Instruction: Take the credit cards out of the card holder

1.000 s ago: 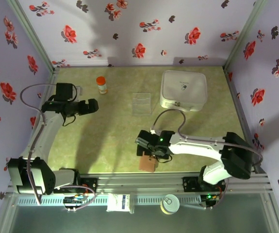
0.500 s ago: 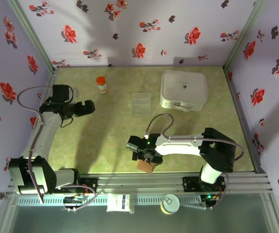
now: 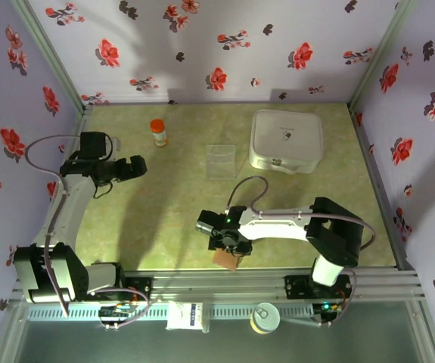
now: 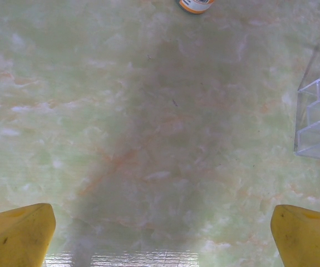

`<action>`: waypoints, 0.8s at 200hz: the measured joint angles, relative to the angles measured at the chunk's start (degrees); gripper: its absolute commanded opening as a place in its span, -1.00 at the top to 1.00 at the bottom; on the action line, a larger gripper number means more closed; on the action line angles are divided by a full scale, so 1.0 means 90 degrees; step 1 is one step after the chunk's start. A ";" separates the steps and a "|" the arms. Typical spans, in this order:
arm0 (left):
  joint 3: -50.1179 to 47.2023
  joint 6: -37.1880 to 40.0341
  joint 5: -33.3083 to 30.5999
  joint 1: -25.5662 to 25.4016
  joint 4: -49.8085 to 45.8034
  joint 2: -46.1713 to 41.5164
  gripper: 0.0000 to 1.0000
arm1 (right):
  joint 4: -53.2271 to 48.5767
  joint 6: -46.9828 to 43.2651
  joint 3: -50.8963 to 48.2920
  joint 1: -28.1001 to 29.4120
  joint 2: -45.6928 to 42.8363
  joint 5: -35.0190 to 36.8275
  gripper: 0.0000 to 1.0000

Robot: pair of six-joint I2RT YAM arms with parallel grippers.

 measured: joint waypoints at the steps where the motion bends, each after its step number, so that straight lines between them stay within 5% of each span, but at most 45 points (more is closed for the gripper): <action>1: 0.0000 0.0000 0.0000 0.0002 0.0000 0.0000 -0.99 | 0.0005 0.0000 0.0000 -0.0002 0.0000 0.0000 -0.56; 62: 0.0000 0.0000 0.0041 0.0155 0.0002 0.0000 -0.99 | -0.0012 -0.0639 0.0141 -0.0668 0.0027 -0.0090 -0.38; 124: 0.0000 0.0000 0.0041 0.0301 0.0002 0.0000 -0.99 | -0.0126 -0.2414 0.0998 -0.1855 0.0639 -0.0070 -0.37; 160: 0.0000 0.0000 0.0041 0.0304 0.0005 0.0000 -0.99 | -0.0136 -0.3305 0.1474 -0.2001 0.1202 -0.0168 -0.72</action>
